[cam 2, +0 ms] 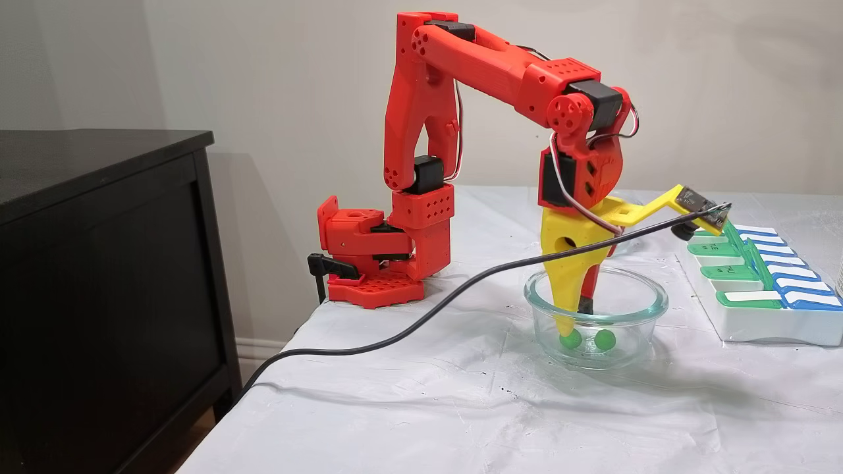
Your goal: Sort medicines into box.
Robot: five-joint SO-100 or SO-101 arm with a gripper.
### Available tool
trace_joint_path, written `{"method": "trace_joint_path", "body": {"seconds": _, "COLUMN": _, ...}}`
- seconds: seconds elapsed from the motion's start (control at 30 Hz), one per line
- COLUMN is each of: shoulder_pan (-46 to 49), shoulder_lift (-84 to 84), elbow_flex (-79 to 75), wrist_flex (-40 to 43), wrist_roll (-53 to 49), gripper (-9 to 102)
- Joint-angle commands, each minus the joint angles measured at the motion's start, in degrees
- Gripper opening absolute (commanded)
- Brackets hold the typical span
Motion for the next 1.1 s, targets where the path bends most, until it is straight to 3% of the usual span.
{"method": "trace_joint_path", "body": {"seconds": 0.0, "shoulder_pan": 0.1, "shoulder_lift": 4.1, "elbow_flex": 0.4, "wrist_flex": -1.1, "wrist_roll": -1.3, "gripper": 22}}
{"method": "trace_joint_path", "body": {"seconds": 0.93, "shoulder_pan": 0.4, "shoulder_lift": 6.5, "elbow_flex": 7.5, "wrist_flex": -9.1, "wrist_roll": -2.4, "gripper": 24}}
{"method": "trace_joint_path", "body": {"seconds": 1.07, "shoulder_pan": 0.6, "shoulder_lift": 10.0, "elbow_flex": 12.7, "wrist_flex": -14.2, "wrist_roll": -1.6, "gripper": 23}}
